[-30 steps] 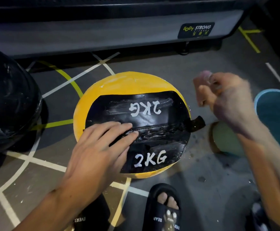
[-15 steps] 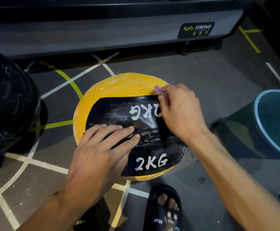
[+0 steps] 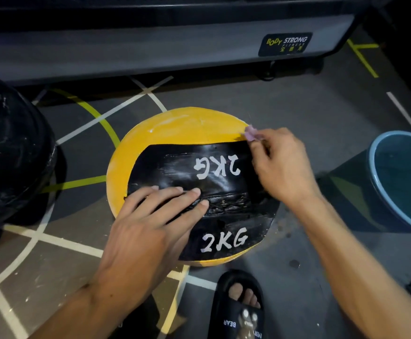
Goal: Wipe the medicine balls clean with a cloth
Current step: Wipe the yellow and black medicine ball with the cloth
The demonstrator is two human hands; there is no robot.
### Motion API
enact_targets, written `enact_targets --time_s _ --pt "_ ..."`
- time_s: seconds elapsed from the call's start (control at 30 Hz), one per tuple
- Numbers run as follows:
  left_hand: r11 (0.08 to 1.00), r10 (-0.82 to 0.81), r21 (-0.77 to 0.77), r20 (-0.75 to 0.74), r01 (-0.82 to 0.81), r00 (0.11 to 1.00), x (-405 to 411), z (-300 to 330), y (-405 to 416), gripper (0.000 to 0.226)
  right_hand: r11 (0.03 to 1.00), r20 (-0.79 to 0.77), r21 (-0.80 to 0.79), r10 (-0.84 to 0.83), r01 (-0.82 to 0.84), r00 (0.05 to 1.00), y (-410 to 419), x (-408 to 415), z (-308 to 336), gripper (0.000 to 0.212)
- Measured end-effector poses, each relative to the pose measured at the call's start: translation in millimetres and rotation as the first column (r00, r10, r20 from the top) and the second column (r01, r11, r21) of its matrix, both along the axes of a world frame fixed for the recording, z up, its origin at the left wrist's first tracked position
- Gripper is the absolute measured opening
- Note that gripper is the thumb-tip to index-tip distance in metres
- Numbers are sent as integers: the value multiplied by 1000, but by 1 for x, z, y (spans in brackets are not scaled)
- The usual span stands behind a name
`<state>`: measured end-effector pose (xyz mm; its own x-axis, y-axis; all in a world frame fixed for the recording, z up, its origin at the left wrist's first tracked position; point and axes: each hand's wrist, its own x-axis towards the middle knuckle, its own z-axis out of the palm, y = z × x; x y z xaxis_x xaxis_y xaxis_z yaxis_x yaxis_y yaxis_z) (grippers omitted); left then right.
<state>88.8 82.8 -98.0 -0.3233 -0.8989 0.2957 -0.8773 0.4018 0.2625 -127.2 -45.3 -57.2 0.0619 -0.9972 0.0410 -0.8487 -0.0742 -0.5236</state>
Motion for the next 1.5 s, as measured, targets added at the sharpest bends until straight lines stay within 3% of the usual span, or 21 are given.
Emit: enact_targets --time_s 0.13,0.2,0.3,0.4,0.5,0.63,0.73,0.87,1.0,1.13,1.2,1.27,1.37,1.5 --pt "1000 1 -27 -1 -1 1000 0 -1 1 36 974 -13 -70 213 -214 977 37 50 6 29" --pt "1000 3 -27 -14 -4 1000 0 -2 2 36 964 -24 -125 232 -233 972 38 45 4 31" --pt "1000 0 -17 -23 0 1000 -1 -3 2 36 974 -22 -190 120 -122 993 13 9 -6 25" --pt "1000 2 -22 -17 -3 1000 -1 -4 1 35 997 -39 -39 -61 59 997 -13 -29 -15 27" --pt "999 5 -34 -25 -6 1000 -1 -3 1 37 996 -4 -35 -84 84 996 -6 -24 -10 23" --pt "999 2 -51 0 -2 1000 -5 -2 -2 37 982 117 -178 89 -67 989 25 35 5 22" --pt "997 7 -82 14 -6 1000 -5 -1 -3 23 949 29 -193 258 -248 966 50 72 3 26" --pt "998 1 -70 14 0 1000 -3 -3 1 31 928 -31 -219 301 -301 953 42 57 -4 34" --pt "999 -4 -47 14 4 1000 -3 -5 1 42 948 -37 -276 154 -159 987 15 5 -8 31" --pt "998 -6 -57 2 6 1000 -3 -6 0 43 981 11 -181 -69 70 998 2 -21 -11 17" --pt "998 -8 -60 1 8 1000 -3 -6 -2 43 983 85 -179 -29 44 996 8 4 -7 19" --pt "998 -10 -64 6 10 1000 -4 -6 -3 39 979 128 -185 108 -83 986 20 39 0 21" --pt "996 -1 -86 7 1 1000 -1 -6 -2 28 947 56 -180 280 -266 958 34 72 2 22" --pt "996 -46 -70 26 47 999 7 -8 4 43 936 16 -227 280 -269 960 23 52 2 20"
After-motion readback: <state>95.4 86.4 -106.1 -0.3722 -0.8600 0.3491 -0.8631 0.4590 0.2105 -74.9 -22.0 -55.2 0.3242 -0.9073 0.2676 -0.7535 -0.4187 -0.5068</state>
